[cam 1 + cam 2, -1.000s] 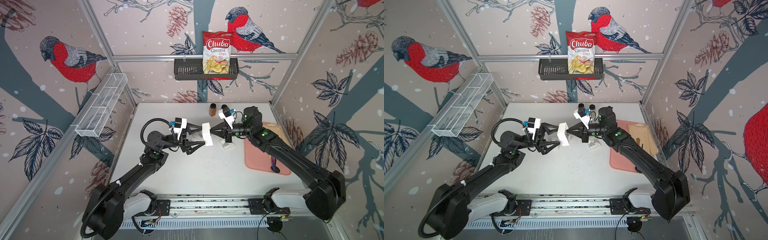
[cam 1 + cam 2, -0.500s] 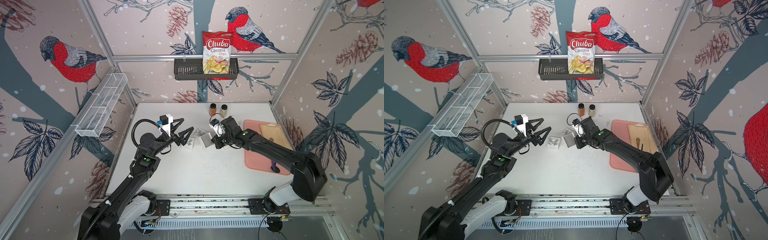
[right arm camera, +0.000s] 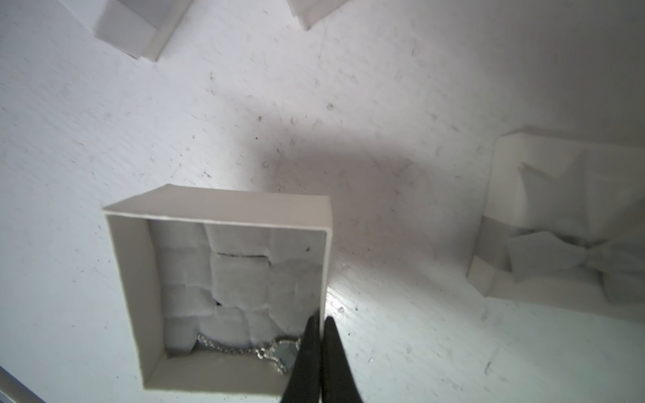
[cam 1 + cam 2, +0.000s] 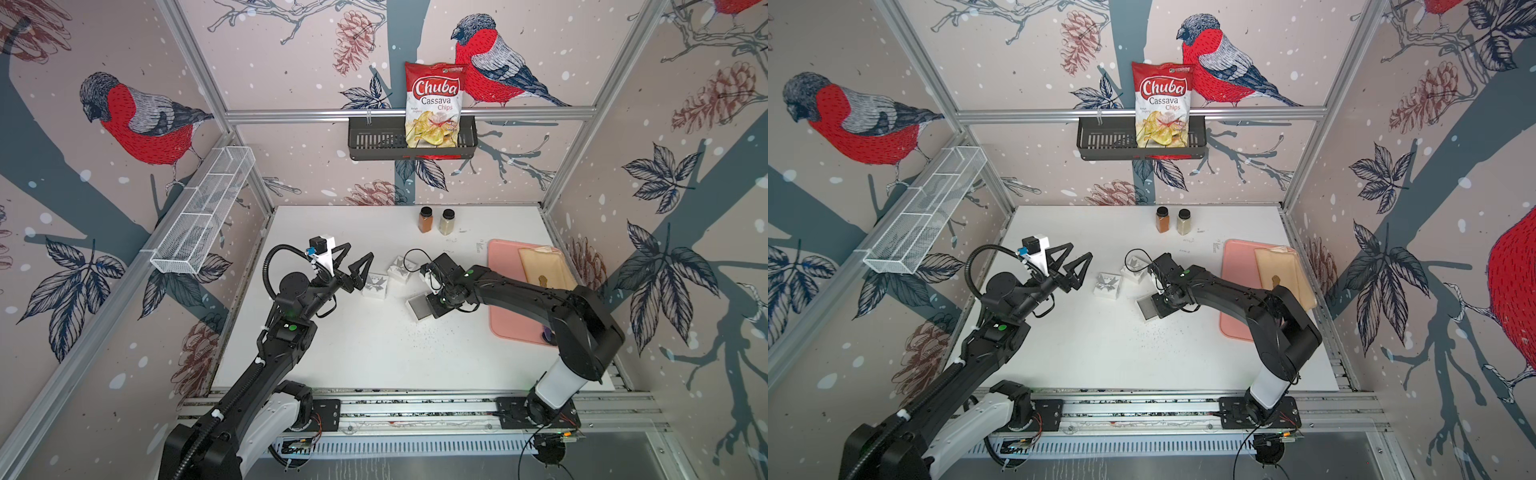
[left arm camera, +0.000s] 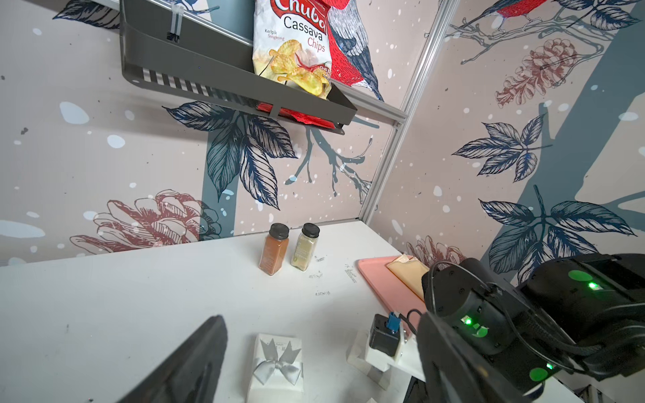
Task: Take the necklace out of the lift-off lid jewelry box
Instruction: Place the jewelry box at the center of the board, then take out the inner lining from the jewelry box.
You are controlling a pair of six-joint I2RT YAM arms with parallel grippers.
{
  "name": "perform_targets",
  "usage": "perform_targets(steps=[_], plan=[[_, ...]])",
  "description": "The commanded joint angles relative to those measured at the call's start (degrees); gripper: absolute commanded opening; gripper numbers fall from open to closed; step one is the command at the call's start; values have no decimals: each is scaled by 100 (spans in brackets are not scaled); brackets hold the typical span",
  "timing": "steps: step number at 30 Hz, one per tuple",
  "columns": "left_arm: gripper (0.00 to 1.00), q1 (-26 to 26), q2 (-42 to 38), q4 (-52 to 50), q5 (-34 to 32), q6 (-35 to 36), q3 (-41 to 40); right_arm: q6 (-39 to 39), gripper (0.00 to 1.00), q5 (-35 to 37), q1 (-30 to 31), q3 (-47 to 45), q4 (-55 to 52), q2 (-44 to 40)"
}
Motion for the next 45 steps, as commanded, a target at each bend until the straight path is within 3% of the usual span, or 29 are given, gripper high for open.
perform_targets(steps=[1,3,5,6,20,29,37,45], plan=[[89,2,-83,108,-17,-6,-72,-15,8,58,44,81,-176,165],[89,6,-139,105,-43,-15,-101,-12,16,54,53,113,-193,221],[89,-1,-184,78,-76,-8,-128,-11,34,62,57,174,-219,210],[89,5,-200,70,-85,-3,-129,-13,37,54,62,208,-220,177],[88,8,-169,100,-241,27,-295,43,38,-73,351,652,-136,492],[86,7,-185,222,-103,-13,-609,147,49,-8,370,463,173,722],[82,3,-176,258,104,31,-835,181,45,203,370,380,345,959],[75,-6,208,465,361,-79,-1307,218,16,188,341,192,702,856]])
